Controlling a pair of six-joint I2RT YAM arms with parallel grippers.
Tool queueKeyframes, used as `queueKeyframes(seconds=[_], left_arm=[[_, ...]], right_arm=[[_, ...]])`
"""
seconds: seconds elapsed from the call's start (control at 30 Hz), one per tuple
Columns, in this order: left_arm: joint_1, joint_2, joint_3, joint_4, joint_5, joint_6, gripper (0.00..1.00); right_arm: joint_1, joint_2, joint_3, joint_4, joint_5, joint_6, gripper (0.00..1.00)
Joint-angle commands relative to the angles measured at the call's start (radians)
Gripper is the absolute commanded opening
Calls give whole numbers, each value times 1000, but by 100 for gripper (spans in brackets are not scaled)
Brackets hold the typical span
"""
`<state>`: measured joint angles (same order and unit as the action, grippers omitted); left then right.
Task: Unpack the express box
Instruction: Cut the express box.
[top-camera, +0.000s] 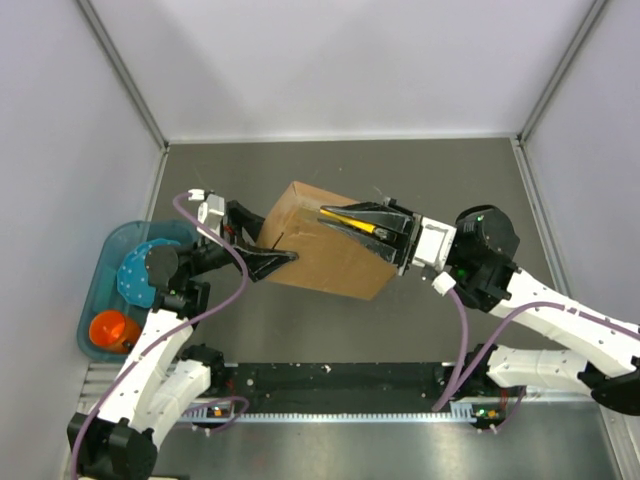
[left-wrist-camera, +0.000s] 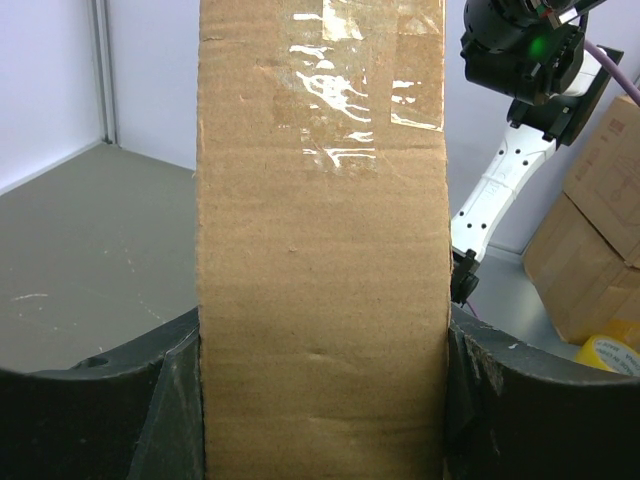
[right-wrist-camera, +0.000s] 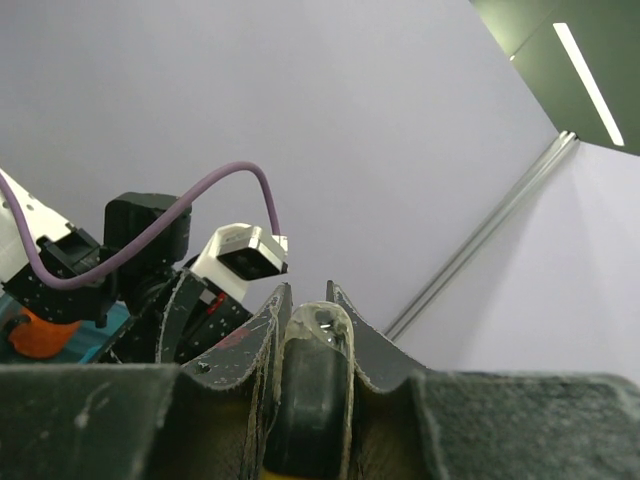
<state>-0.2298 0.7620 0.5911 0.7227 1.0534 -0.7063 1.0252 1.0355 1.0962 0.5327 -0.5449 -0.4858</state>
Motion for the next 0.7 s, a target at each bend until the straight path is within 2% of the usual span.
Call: queueKeyframes(seconds=[0.0, 0.67], left_arm=[[3, -20, 59, 80, -75, -19, 0], [3, -26, 61, 76, -69, -19, 0]], right_arm=[[9, 9, 51, 35, -27, -8, 0], [9, 20, 48, 41, -10, -7, 0]])
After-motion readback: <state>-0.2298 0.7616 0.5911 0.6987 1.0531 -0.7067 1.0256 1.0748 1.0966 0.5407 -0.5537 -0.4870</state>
